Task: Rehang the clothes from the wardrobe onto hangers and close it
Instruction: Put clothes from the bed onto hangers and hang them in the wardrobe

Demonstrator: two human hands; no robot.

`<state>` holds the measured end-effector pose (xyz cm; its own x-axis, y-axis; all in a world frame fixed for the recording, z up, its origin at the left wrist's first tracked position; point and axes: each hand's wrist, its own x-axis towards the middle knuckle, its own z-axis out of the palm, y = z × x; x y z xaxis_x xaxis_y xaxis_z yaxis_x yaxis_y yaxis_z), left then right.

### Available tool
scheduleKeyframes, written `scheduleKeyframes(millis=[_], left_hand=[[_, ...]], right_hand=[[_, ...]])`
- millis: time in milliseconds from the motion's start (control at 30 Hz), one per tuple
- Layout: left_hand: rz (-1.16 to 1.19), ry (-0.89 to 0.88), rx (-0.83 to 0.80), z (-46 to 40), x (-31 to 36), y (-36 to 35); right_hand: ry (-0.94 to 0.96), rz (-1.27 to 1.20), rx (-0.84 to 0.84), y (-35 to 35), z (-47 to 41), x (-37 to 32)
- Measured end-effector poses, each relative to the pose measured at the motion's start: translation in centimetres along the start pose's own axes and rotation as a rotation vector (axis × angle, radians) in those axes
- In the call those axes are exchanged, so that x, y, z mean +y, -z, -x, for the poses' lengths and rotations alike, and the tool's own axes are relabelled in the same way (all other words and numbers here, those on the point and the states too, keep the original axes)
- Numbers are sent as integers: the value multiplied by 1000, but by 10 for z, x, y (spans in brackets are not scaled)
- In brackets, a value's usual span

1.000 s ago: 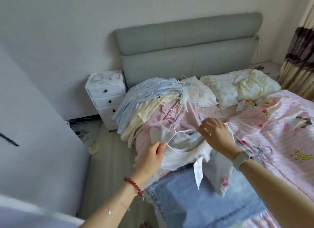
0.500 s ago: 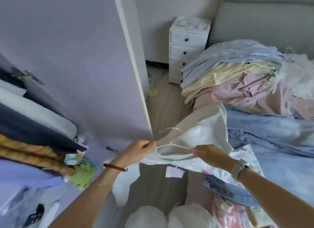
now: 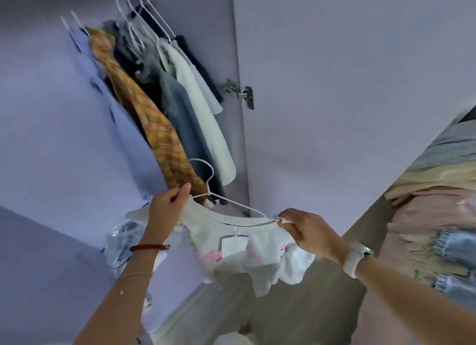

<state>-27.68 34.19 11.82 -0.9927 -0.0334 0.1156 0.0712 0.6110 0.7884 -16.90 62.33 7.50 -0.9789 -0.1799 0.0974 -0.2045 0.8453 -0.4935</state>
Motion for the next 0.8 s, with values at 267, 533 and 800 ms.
scheduleKeyframes(millis=[267,533,800], left_hand=[[202,195,475,-41,-55,119],[108,199,680,-45,-70,181],[-269,-216,832,-59,0,207]], right_hand=[[298,-26,54,-5,-112,-132],[262,-214,136,-20,-193,-231],[221,-421,355,1,-278,-296]])
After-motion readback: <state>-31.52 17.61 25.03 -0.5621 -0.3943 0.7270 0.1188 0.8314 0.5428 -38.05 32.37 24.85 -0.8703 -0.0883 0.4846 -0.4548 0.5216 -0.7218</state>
